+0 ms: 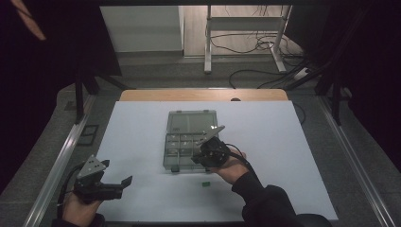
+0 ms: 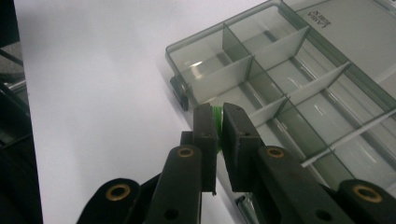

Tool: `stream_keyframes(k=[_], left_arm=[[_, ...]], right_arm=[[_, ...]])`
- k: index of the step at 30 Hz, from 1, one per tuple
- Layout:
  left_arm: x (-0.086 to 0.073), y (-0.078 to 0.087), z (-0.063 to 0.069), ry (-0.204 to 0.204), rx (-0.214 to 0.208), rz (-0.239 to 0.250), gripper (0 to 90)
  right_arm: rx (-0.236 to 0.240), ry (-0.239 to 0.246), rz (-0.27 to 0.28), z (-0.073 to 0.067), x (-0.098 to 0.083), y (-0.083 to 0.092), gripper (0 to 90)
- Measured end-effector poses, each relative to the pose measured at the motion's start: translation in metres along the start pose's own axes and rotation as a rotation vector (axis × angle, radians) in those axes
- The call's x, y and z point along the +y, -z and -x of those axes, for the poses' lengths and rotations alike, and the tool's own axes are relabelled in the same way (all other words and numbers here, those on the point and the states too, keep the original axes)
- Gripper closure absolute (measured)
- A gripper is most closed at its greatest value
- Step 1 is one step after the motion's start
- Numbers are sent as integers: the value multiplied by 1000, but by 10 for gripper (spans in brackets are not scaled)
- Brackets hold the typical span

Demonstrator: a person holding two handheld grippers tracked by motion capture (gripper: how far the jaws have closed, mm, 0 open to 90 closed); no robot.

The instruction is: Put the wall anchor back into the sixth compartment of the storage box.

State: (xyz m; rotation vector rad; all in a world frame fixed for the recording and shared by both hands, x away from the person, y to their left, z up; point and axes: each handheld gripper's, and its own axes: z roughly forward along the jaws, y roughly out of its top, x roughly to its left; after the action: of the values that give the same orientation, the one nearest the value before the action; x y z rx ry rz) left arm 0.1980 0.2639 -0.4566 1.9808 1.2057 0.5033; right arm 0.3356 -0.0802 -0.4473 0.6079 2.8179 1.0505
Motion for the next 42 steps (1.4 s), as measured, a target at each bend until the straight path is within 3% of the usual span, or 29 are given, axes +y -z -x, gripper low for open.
stream_keyframes(k=[15, 27, 29, 39, 42], left_arm=[[0, 0, 0, -1, -4, 1, 28], [0, 0, 0, -3, -8, 1, 30], [0, 0, -1, -2, -12, -1, 31], [0, 0, 0, -5, -14, 0, 35], [0, 0, 0, -4, -15, -1, 37]], right_arm=[[-10, -12, 4, 4, 20, -18, 828], [-43, 7, -42, 10, 26, -44, 827], [-52, 8, -51, 13, 25, -49, 778], [-52, 22, -23, 8, 25, -36, 714], [-30, 0, -25, 6, 25, -31, 677]])
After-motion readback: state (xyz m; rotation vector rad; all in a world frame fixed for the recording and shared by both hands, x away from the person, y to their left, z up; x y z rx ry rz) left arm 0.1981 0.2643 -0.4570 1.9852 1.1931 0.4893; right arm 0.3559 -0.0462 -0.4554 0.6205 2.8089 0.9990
